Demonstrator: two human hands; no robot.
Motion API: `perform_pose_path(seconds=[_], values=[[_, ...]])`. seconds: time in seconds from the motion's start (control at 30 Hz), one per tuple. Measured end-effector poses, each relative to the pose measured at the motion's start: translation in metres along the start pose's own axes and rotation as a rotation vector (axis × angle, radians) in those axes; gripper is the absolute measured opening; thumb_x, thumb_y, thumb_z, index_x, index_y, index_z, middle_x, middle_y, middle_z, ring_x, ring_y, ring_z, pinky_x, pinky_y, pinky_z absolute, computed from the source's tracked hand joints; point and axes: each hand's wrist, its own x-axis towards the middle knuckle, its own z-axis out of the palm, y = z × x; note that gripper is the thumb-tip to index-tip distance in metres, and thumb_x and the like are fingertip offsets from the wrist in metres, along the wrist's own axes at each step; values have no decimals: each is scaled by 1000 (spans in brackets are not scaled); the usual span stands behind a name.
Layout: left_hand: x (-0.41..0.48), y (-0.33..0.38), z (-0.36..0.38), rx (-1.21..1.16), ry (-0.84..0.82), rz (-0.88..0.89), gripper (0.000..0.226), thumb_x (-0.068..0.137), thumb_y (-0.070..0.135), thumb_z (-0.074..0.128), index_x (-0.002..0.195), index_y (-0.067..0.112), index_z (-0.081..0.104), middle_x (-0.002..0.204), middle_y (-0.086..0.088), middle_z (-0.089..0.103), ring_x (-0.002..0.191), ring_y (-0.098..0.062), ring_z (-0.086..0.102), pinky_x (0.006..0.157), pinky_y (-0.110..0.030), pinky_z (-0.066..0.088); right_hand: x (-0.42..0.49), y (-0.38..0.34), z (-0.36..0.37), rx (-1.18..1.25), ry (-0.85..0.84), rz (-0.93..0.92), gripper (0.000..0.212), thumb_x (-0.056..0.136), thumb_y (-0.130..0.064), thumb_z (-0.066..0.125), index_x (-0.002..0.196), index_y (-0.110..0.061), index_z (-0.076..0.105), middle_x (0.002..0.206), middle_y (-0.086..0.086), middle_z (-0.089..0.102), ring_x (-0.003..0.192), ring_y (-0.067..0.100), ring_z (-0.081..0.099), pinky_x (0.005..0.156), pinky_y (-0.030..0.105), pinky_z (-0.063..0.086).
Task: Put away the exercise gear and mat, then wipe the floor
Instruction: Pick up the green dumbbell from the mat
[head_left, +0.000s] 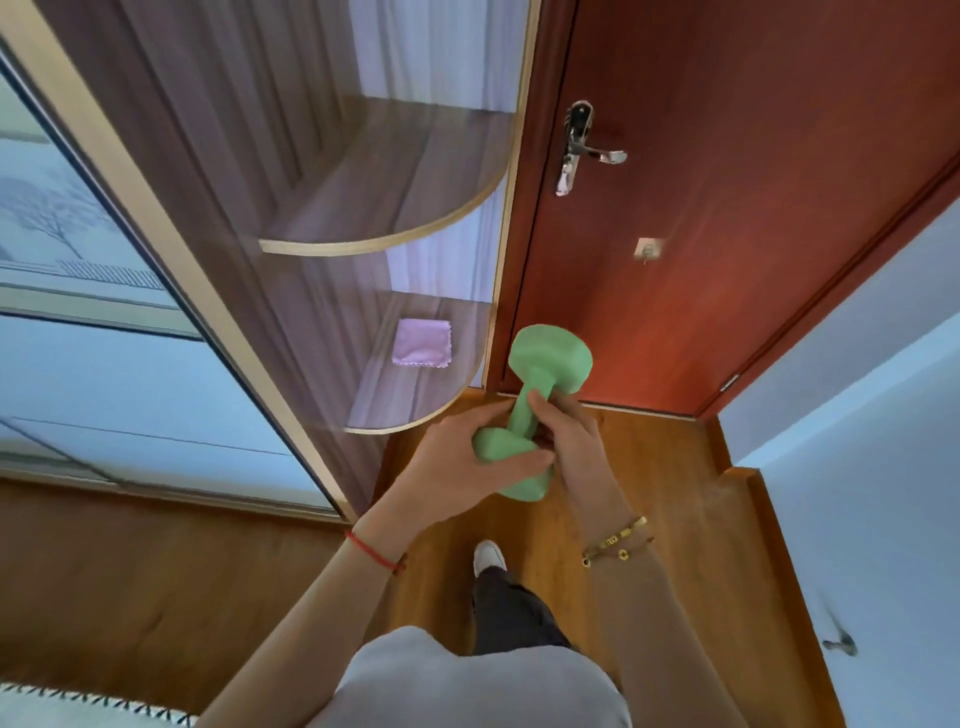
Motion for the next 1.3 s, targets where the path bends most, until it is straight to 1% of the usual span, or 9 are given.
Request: perform_pose_path(seconds=[0.1, 0.23, 0.37, 0.43, 0.6, 0.83, 1.0, 1.17, 1.3], values=[[38, 3, -14, -42, 72, -41, 56, 78, 49, 80, 129, 35, 62, 106, 17, 72, 96, 2, 68, 81, -18, 56, 45, -21, 14, -21, -68, -21, 12, 97, -9, 55, 96, -2, 65, 76, 5, 66, 65, 10, 65, 61, 24, 55], [90, 15, -32, -66, 192, -70, 52, 78, 48, 81, 125, 41, 62, 104, 16, 73, 91, 6, 67, 74, -10, 53, 105, -55, 26, -82, -167, -53, 12, 97, -9, 57, 98, -1, 65, 85, 13, 66, 73, 19, 66, 66, 29, 55], [143, 29, -48, -111, 304, -91, 45, 75, 48, 83, 112, 54, 58, 102, 14, 73, 91, 1, 69, 75, -14, 54, 163, -92, 38, -115, -264, -89, 13, 97, -9, 57, 101, 0, 66, 86, 12, 66, 74, 19, 66, 64, 26, 55], [163, 35, -57, -111, 373, -91, 55, 71, 55, 82, 121, 48, 61, 103, 18, 72, 92, 6, 67, 76, -10, 51, 188, -107, 48, -115, -297, -103, 11, 96, -8, 57, 97, -2, 66, 85, 12, 67, 75, 20, 66, 67, 30, 56], [196, 46, -89, -138, 457, -81, 45, 82, 32, 81, 122, 39, 62, 99, 24, 71, 86, 14, 65, 72, -6, 48, 236, -131, 76, -112, -374, -93, 10, 96, -10, 58, 93, -5, 66, 76, 4, 67, 68, 14, 66, 69, 31, 55], [227, 33, -135, -79, 573, -101, 67, 63, 64, 79, 125, 43, 64, 100, 22, 72, 95, 4, 68, 86, -19, 53, 286, -144, 126, -131, -393, -93, 16, 82, -24, 67, 88, -9, 70, 91, 17, 67, 89, 30, 64, 86, 47, 52], [247, 18, -170, -84, 588, -71, 52, 74, 32, 88, 120, 39, 65, 108, 16, 73, 98, 4, 69, 87, -15, 54, 323, -150, 160, -167, -340, -114, 12, 90, -20, 66, 81, -13, 70, 85, 11, 68, 87, 27, 62, 81, 44, 53], [267, 2, -202, -21, 699, -84, 50, 70, 36, 89, 111, 46, 64, 110, 21, 72, 101, 7, 67, 83, -8, 51, 354, -156, 189, -197, -289, -154, 14, 93, -14, 64, 80, -17, 67, 78, 0, 66, 80, 17, 63, 70, 26, 51], [284, -10, -221, -72, 808, -128, 45, 70, 26, 91, 110, 29, 70, 104, 16, 74, 90, 5, 70, 84, -13, 54, 378, -157, 210, -220, -281, -133, 6, 92, -16, 65, 94, -13, 69, 85, 1, 69, 81, 16, 65, 68, 25, 52]])
